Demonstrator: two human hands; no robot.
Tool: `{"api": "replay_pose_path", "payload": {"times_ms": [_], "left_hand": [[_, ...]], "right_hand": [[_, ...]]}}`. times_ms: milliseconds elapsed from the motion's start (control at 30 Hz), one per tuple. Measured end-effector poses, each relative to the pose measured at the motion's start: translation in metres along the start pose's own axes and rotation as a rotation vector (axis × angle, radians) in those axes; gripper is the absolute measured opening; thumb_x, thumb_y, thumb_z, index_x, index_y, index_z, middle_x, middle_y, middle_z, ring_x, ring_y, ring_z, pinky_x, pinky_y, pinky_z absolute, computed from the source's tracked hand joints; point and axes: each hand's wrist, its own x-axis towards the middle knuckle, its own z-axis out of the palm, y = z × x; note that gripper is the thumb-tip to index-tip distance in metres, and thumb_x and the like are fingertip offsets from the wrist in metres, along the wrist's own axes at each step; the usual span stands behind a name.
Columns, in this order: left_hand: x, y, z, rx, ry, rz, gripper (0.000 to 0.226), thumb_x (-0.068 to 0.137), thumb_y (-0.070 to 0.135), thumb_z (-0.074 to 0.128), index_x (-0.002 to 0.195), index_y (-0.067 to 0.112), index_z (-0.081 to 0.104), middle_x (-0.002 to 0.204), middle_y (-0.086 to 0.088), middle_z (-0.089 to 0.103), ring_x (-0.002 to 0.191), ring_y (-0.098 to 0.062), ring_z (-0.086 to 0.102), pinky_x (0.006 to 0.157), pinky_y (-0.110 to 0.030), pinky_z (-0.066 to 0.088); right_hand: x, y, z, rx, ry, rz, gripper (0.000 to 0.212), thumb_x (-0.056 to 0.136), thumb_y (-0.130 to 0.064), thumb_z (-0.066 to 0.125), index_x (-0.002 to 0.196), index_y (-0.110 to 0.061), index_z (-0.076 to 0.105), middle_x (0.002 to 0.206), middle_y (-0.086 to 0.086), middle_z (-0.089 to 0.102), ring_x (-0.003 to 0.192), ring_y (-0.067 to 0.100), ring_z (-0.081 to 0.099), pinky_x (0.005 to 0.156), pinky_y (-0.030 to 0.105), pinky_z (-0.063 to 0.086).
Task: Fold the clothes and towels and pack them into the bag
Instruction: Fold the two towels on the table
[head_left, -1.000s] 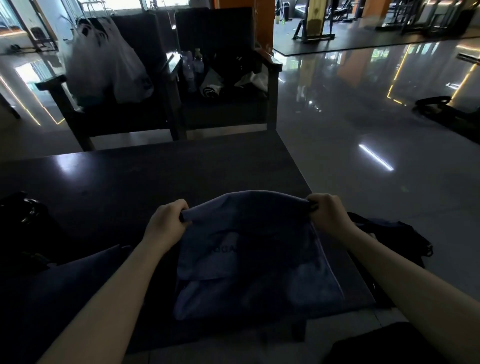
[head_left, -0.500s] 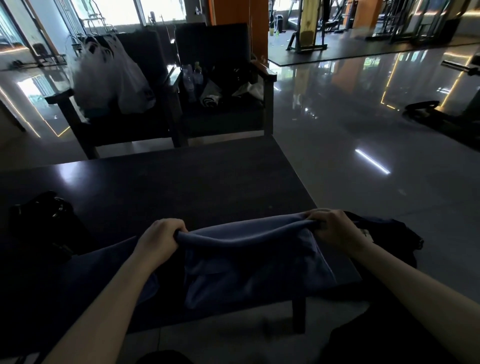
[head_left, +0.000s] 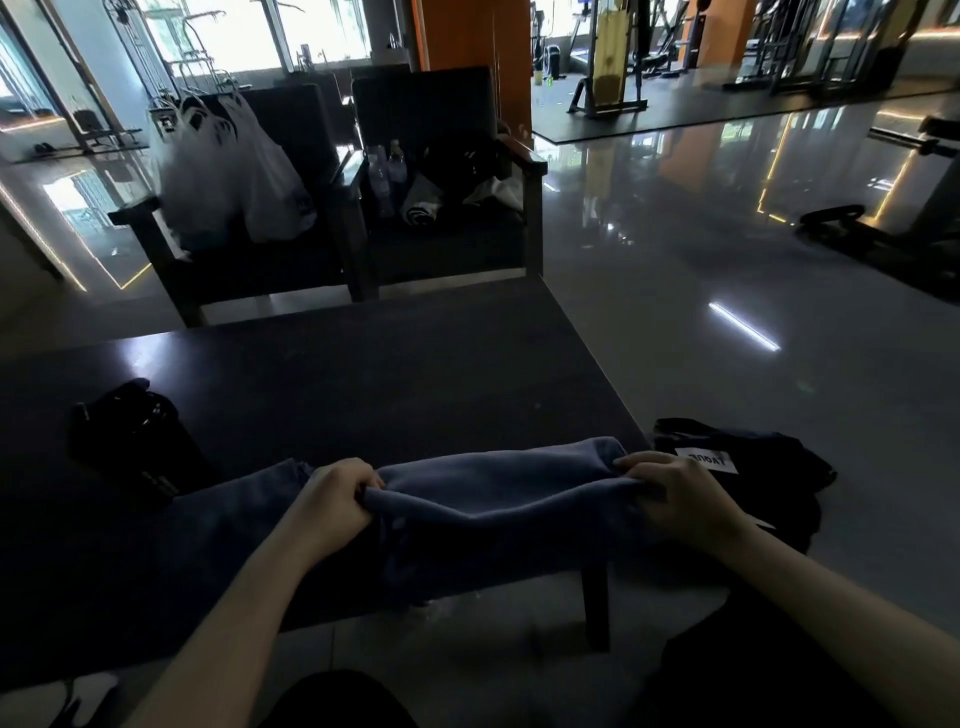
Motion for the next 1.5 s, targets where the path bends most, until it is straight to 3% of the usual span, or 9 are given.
{"api": "replay_pose_path", "payload": {"times_ms": [233,367,433,500,633,933,1133,1400,1500], "left_hand": [[-0.019,-0.003,0.008,0.277,-0.184,0.124,0.023,0.086,0.013,0.053,0.076,0.033,0.057,0.1,0.015,0.056,0.088,-0.003,0.055,0.081,-0.029,0.05],[-0.02,0.006,0.011,0.331,-0.29,0.071,0.032,0.089,0.01,0.046,0.098,0.033,0.067,0.111,0.015,0.059,0.101,-0.007,0.057,0.092,-0.031,0.047],[-0.015,0.015,0.013,0.294,-0.183,0.013,0.033,0.093,0.013,0.043,0.109,0.032,0.066,0.114,0.01,0.063,0.101,-0.009,0.059,0.093,-0.032,0.048],[-0.009,0.027,0.021,0.22,0.003,0.023,0.032,0.097,0.021,0.041,0.122,0.029,0.06,0.124,0.003,0.062,0.107,-0.014,0.059,0.095,-0.035,0.048],[-0.003,0.056,0.058,0.248,-0.122,0.044,0.058,0.099,0.046,0.034,0.151,0.026,0.017,0.159,0.003,0.016,0.144,-0.017,0.02,0.117,-0.042,0.02],[0.005,0.038,0.098,0.464,-0.173,-0.016,0.067,0.097,0.057,0.018,0.152,0.027,-0.007,0.16,0.002,-0.011,0.147,-0.019,-0.009,0.119,-0.044,0.0],[0.032,0.04,0.086,0.455,-0.197,-0.049,0.064,0.098,0.055,0.017,0.152,0.029,-0.005,0.161,0.001,-0.008,0.147,-0.022,-0.007,0.118,-0.048,0.003],[0.028,0.019,0.084,0.389,-0.154,-0.148,0.068,0.096,0.06,0.017,0.151,0.03,-0.007,0.16,0.001,-0.012,0.147,-0.022,-0.01,0.117,-0.051,0.005],[0.036,0.019,0.084,0.41,-0.136,-0.136,0.066,0.097,0.058,0.016,0.152,0.029,-0.006,0.16,0.0,-0.01,0.147,-0.023,-0.009,0.117,-0.051,0.006]], "right_hand": [[-0.019,0.0,0.004,-0.14,-0.132,0.056,0.027,0.09,-0.035,0.058,0.088,-0.014,0.074,0.124,0.0,0.062,0.103,0.015,0.064,0.087,0.025,0.048],[-0.013,-0.01,0.007,-0.244,0.011,0.062,0.059,0.093,-0.054,0.035,0.072,-0.015,0.074,0.092,-0.002,0.073,0.085,0.018,0.063,0.069,0.028,0.046],[-0.004,-0.015,0.008,-0.268,0.065,0.088,0.036,0.089,-0.037,0.055,0.072,-0.01,0.071,0.084,0.003,0.069,0.081,0.023,0.06,0.068,0.032,0.047],[0.007,-0.025,0.011,-0.242,0.109,0.116,0.018,0.084,-0.025,0.062,0.086,-0.01,0.071,0.094,0.008,0.067,0.088,0.03,0.061,0.073,0.037,0.049],[0.025,-0.046,0.023,-0.221,-0.182,0.142,0.059,0.091,-0.047,0.041,0.145,-0.023,0.035,0.153,0.001,0.031,0.139,0.023,0.032,0.113,0.041,0.025],[0.026,-0.033,0.047,-0.322,-0.418,0.178,0.097,0.062,-0.073,-0.006,0.15,-0.034,-0.002,0.159,-0.01,-0.007,0.146,0.011,-0.01,0.116,0.039,-0.008],[0.046,-0.035,0.05,-0.37,-0.4,0.22,0.07,0.094,-0.061,0.024,0.151,-0.029,-0.001,0.159,-0.005,-0.007,0.146,0.015,-0.009,0.118,0.043,-0.008],[0.045,-0.034,0.055,-0.343,-0.373,0.252,0.088,0.073,-0.072,-0.001,0.151,-0.031,-0.003,0.159,-0.004,-0.008,0.146,0.016,-0.008,0.116,0.047,-0.008],[0.054,-0.038,0.056,-0.414,-0.376,0.26,0.072,0.092,-0.063,0.019,0.151,-0.027,0.002,0.16,0.001,-0.003,0.147,0.019,-0.004,0.115,0.053,-0.009]]}}
